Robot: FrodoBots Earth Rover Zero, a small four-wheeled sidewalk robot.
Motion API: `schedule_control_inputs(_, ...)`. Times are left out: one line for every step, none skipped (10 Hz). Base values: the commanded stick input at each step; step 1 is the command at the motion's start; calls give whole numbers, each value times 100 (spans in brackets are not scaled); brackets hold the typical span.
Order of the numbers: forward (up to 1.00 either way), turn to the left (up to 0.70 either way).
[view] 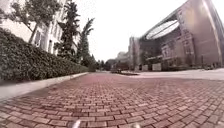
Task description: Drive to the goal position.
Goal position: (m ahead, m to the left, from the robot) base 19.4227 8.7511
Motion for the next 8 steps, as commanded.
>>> schedule_control_inputs(70,0)
schedule_control_inputs(70,0)
schedule_control_inputs(70,-2)
schedule_control_inputs(70,-8)
schedule_control_inputs(70,-6)
schedule_control_inputs(70,0)
schedule_control_inputs(70,0)
schedule_control_inputs(70,0)
